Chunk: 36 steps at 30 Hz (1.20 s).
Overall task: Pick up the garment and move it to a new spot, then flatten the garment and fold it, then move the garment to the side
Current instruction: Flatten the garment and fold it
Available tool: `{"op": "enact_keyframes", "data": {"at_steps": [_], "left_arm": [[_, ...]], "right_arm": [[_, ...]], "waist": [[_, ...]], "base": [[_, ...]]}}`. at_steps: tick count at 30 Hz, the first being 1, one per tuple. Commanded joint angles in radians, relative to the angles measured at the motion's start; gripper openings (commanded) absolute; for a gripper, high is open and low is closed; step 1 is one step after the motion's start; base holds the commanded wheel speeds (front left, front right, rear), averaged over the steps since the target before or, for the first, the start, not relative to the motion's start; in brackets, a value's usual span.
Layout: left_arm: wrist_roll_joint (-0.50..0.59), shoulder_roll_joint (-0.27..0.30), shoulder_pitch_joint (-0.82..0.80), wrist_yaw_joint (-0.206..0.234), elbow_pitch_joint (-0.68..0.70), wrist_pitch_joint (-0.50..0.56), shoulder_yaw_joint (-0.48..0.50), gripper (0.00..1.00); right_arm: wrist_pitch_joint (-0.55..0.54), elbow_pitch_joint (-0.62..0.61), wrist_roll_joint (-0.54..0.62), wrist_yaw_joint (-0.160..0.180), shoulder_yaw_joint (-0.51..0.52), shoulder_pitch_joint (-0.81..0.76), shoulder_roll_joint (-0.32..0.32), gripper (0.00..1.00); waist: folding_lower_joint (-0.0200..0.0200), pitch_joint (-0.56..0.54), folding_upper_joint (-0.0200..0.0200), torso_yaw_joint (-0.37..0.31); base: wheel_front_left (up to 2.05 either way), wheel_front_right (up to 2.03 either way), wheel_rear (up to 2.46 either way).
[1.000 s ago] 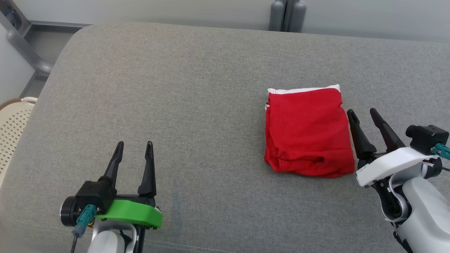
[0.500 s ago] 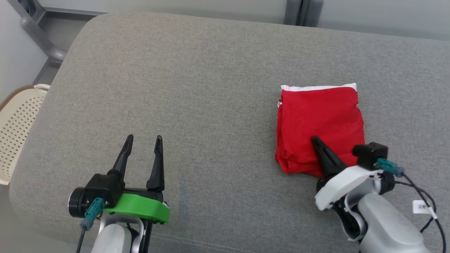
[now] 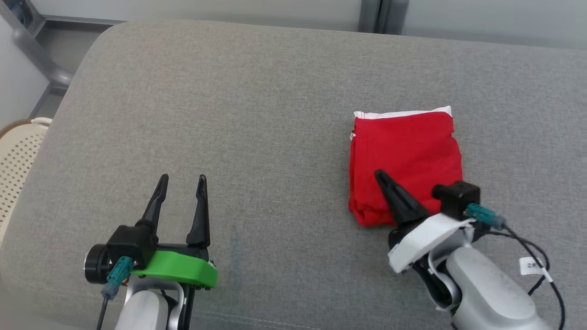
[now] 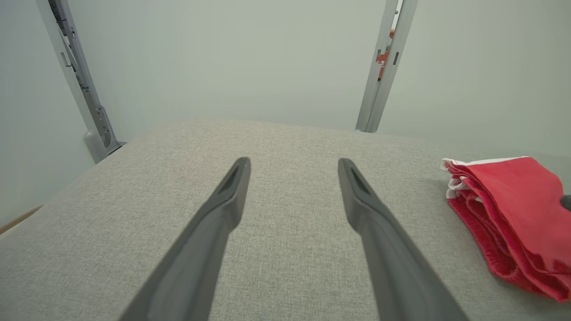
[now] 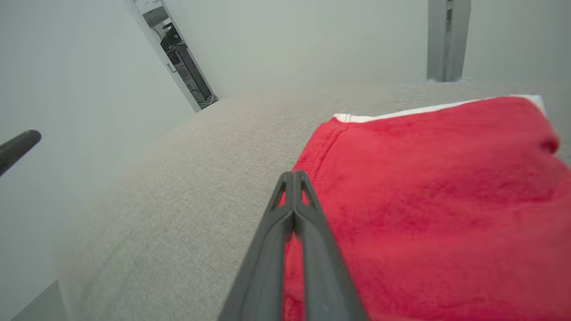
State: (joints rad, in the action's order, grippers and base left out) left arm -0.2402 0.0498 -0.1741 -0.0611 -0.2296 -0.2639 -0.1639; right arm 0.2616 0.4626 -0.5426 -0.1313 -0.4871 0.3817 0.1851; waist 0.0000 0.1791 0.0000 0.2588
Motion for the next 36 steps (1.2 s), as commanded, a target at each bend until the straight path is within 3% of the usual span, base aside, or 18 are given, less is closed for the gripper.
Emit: {"op": "enact_keyframes", "data": {"at_steps": [1, 4, 5, 8, 16, 36], "left_arm": [[0.008, 0.002, -0.003, 0.005, -0.002, 0.0, 0.009, 1.0], [0.018, 0.002, 0.002, -0.002, -0.007, 0.0, 0.023, 1.0], [0.022, 0.002, 0.003, -0.005, -0.008, 0.0, 0.029, 1.0], [0.035, 0.002, 0.008, -0.009, -0.012, 0.0, 0.044, 1.0], [0.056, 0.003, 0.034, -0.015, -0.018, 0.0, 0.1, 1.0], [0.102, 0.028, 0.104, -0.03, -0.016, 0.0, 0.155, 1.0]], "right_arm": [[0.004, -0.023, 0.016, 0.001, 0.028, -0.009, 0.016, 0.0], [0.003, -0.072, 0.048, 0.001, 0.104, -0.038, 0.042, 0.0], [0.003, -0.085, 0.059, 0.001, 0.125, -0.047, 0.049, 0.15], [0.003, -0.127, 0.097, 0.001, 0.198, -0.079, 0.065, 1.0], [0.003, -0.196, 0.152, 0.001, 0.328, -0.165, 0.064, 1.0], [0.003, -0.302, 0.165, 0.001, 0.405, -0.345, 0.046, 1.0]], "waist": [[0.0, -0.016, 0.0, -0.031], [0.0, -0.03, 0.0, -0.062], [0.0, -0.034, 0.0, -0.071], [0.0, -0.047, 0.0, -0.101], [0.0, -0.082, 0.0, -0.173], [0.0, -0.168, 0.0, -0.215]], "base": [[0.0, 0.0, 0.0], [0.0, 0.0, 0.0], [0.0, 0.0, 0.0], [0.0, 0.0, 0.0], [0.0, 0.0, 0.0], [0.0, 0.0, 0.0]]}}
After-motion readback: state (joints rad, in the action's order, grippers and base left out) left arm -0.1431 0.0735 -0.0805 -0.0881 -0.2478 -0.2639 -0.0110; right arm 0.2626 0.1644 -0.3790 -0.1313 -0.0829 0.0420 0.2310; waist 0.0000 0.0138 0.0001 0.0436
